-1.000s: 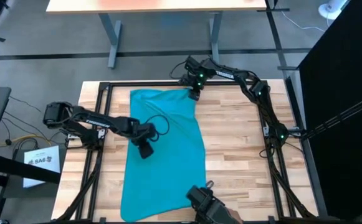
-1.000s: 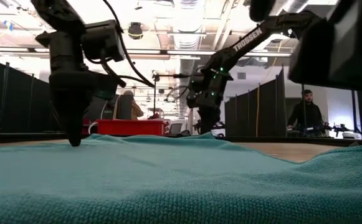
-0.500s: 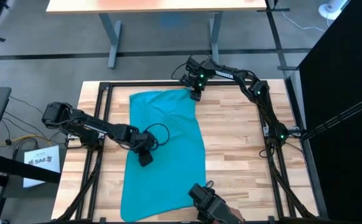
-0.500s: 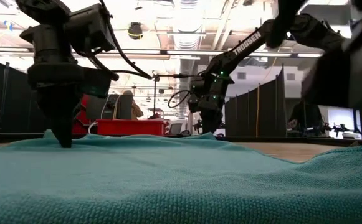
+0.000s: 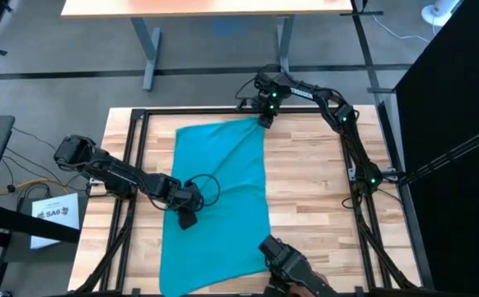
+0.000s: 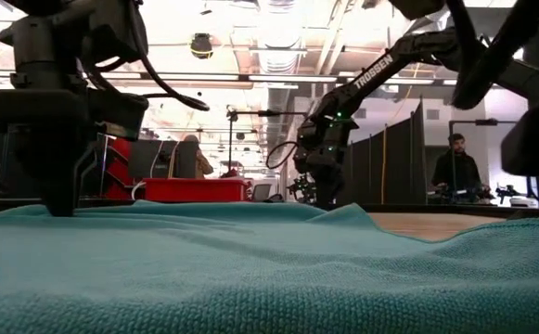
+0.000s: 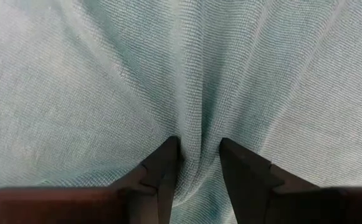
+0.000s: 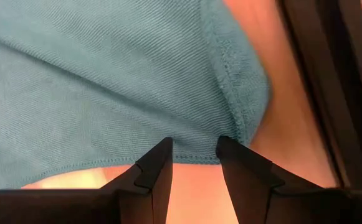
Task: Roll towel
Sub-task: Roll the blue towel
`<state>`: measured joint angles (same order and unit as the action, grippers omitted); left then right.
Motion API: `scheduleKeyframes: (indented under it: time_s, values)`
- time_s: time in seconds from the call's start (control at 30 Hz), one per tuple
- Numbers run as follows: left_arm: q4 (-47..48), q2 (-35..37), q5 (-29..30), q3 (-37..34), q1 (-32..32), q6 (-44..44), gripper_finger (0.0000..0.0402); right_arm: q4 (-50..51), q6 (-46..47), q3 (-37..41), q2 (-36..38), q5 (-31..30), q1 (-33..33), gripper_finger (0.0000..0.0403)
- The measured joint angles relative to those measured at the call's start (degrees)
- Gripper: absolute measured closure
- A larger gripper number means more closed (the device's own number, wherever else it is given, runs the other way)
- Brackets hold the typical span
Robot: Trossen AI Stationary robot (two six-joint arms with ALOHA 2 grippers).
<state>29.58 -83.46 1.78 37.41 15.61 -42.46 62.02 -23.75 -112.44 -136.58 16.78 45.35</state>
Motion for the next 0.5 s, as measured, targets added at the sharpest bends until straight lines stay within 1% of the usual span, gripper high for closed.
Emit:
scheduleKeyframes:
  time_s: [0.17, 0.37, 0.43, 0.5]
  values:
    - [0.7, 0.1, -0.6, 3.0, -1.9, 4.9, 0.0293, 2.8, -2.8, 0.1, 1.8, 0.7, -1.8, 0.0281]
    - [3.4, 2.7, 0.5, 5.0, -7.3, 11.6, 0.0293, 2.7, -4.6, 0.0, 6.4, 1.1, -5.9, 0.0281]
    - [5.7, 4.4, 2.4, 5.0, -10.0, 13.7, 0.0293, 3.2, -4.6, 0.0, 8.2, 1.1, -8.0, 0.0281]
    - [9.2, 5.9, 6.3, 5.0, -13.4, 15.9, 0.0293, 4.9, -4.6, 0.0, 9.9, 1.7, -10.7, 0.0281]
